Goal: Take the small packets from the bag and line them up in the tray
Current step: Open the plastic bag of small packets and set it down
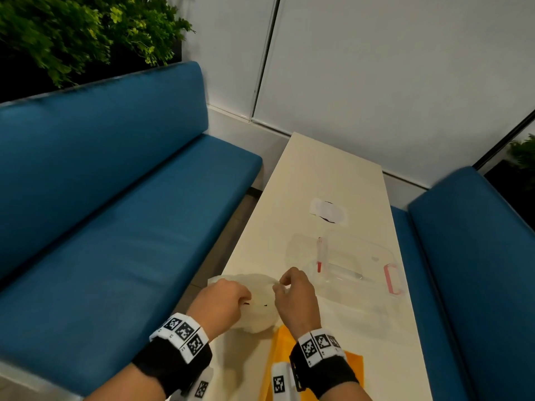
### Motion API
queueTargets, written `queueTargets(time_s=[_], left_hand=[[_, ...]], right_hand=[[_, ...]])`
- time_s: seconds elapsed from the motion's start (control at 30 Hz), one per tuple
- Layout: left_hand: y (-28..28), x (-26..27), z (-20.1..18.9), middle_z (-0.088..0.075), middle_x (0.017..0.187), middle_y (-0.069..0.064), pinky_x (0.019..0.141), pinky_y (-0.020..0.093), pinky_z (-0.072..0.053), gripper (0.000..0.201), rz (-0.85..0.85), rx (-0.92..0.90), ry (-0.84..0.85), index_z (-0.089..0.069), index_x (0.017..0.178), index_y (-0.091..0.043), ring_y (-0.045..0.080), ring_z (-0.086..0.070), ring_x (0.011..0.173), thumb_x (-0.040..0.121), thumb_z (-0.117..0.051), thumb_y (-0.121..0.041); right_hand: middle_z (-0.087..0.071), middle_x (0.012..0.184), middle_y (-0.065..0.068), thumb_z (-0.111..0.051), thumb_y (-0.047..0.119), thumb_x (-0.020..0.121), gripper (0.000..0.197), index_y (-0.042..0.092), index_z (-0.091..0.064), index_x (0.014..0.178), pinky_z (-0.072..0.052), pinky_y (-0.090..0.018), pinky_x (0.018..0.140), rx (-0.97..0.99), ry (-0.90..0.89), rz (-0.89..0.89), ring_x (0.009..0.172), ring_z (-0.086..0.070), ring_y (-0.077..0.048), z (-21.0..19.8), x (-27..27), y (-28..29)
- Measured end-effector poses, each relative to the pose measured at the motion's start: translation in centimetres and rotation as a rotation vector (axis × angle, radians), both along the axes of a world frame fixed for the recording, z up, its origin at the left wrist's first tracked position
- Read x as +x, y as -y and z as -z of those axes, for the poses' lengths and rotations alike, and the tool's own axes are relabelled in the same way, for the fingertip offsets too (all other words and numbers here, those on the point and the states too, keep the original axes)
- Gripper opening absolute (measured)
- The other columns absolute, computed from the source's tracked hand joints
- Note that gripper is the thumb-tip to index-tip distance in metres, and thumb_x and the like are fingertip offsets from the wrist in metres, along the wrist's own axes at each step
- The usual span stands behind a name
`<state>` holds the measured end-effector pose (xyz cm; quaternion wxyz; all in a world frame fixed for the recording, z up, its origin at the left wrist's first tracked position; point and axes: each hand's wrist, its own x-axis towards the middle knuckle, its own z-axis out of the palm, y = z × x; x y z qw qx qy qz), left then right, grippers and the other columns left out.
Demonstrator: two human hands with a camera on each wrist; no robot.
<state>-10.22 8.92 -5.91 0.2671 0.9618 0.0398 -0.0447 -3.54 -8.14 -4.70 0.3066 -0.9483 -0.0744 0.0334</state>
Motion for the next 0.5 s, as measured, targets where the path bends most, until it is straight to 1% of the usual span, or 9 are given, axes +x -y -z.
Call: queueTargets(time_s=[0.07, 0.13, 0.2, 0.23, 0.27, 0.3, 0.37, 0.43, 0.5], left_hand=[[-0.1, 0.4, 0.3, -0.067, 0.128, -0.01, 0.096, 0.032, -0.053, 0.038, 0.018, 0.056, -0.05, -0.069, 0.127, -0.036, 0.018, -0.064, 0.115, 0.101, -0.048, -0.018], [-0.3, 0.7, 0.7, -0.061, 0.129, -0.011, 0.093, 0.03, -0.052, 0.036, 0.046, 0.098, -0.066, -0.067, 0.129, -0.034, 0.018, -0.062, 0.114, 0.099, -0.053, -0.018], [-0.2, 0.6, 0.6, -0.05, 0.133, -0.011, 0.092, 0.027, -0.051, 0.038, 0.041, 0.053, -0.064, -0.063, 0.135, -0.029, 0.017, -0.059, 0.115, 0.098, -0.061, -0.022], [-0.2, 0.5, 0.6, -0.043, 0.141, -0.011, 0.096, 0.028, -0.051, 0.045, 0.035, 0.022, -0.062, -0.057, 0.141, -0.027, 0.016, -0.056, 0.12, 0.097, -0.064, -0.026], [-0.1, 0.3, 0.7, -0.033, 0.152, -0.01, 0.102, 0.029, -0.05, 0.055, 0.036, 0.001, -0.054, -0.05, 0.147, -0.027, 0.016, -0.05, 0.13, 0.095, -0.067, -0.03], [0.0, 0.2, 0.6, -0.022, 0.16, -0.009, 0.106, 0.031, -0.048, 0.066, 0.04, -0.006, -0.06, -0.042, 0.152, -0.027, 0.016, -0.041, 0.14, 0.092, -0.07, -0.033], [0.4, -0.1, 0.2, -0.009, 0.165, -0.008, 0.11, 0.033, -0.046, 0.083, 0.04, 0.002, -0.057, -0.031, 0.156, -0.031, 0.018, -0.027, 0.148, 0.086, -0.077, -0.04], [0.5, -0.4, 0.0, -0.004, 0.165, -0.007, 0.113, 0.034, -0.044, 0.095, 0.042, 0.028, -0.033, -0.024, 0.156, -0.035, 0.02, -0.024, 0.15, 0.08, -0.08, -0.047], [0.5, -0.6, 0.1, 0.0, 0.163, -0.007, 0.115, 0.036, -0.04, 0.102, 0.033, 0.031, -0.019, -0.019, 0.156, -0.039, 0.021, -0.025, 0.149, 0.076, -0.081, -0.052]], right_hand=[[-0.052, 0.103, 0.005, -0.057, 0.027, 0.096, 0.007, 0.021, -0.056, 0.093, -0.054, -0.037, 0.078, -0.103, 0.045, -0.009, 0.088, -0.06, -0.018, 0.1, -0.1, 0.1], [-0.05, 0.104, 0.005, -0.055, 0.031, 0.097, 0.01, 0.022, -0.056, 0.095, -0.055, -0.039, 0.078, -0.159, 0.059, -0.035, 0.094, -0.059, -0.019, 0.1, -0.2, 0.1], [-0.049, 0.106, 0.007, -0.057, 0.044, 0.093, 0.021, 0.024, -0.054, 0.101, -0.053, -0.035, 0.077, -0.177, 0.041, -0.07, 0.098, -0.057, -0.016, -0.1, -0.5, -0.2], [-0.048, 0.107, 0.009, -0.06, 0.05, 0.088, 0.031, 0.026, -0.053, 0.105, -0.051, -0.032, 0.075, -0.199, 0.022, -0.094, 0.099, -0.055, -0.014, -0.2, -0.6, -0.3], [-0.047, 0.109, 0.009, -0.063, 0.054, 0.084, 0.039, 0.027, -0.051, 0.109, -0.049, -0.03, 0.075, -0.236, 0.002, -0.119, 0.1, -0.053, -0.014, -0.3, -0.7, -0.5], [-0.047, 0.111, 0.008, -0.065, 0.054, 0.083, 0.043, 0.027, -0.05, 0.112, -0.049, -0.03, 0.076, -0.283, -0.019, -0.137, 0.101, -0.054, -0.015, -0.4, -0.8, -0.8], [-0.054, 0.114, 0.005, -0.062, 0.041, 0.09, 0.032, 0.024, -0.05, 0.114, -0.052, -0.033, 0.08, -0.334, -0.034, -0.146, 0.102, -0.058, -0.019, -0.6, -0.8, -1.2], [-0.063, 0.111, 0.0, -0.054, 0.027, 0.096, 0.018, 0.021, -0.054, 0.112, -0.054, -0.035, 0.082, -0.323, -0.028, -0.121, 0.098, -0.063, -0.022, -0.8, -0.6, -1.5], [-0.068, 0.102, -0.003, -0.05, 0.021, 0.095, 0.015, 0.018, -0.06, 0.107, -0.057, -0.036, 0.079, -0.28, -0.017, -0.083, 0.091, -0.066, -0.024, -1.1, -0.1, -1.7]])
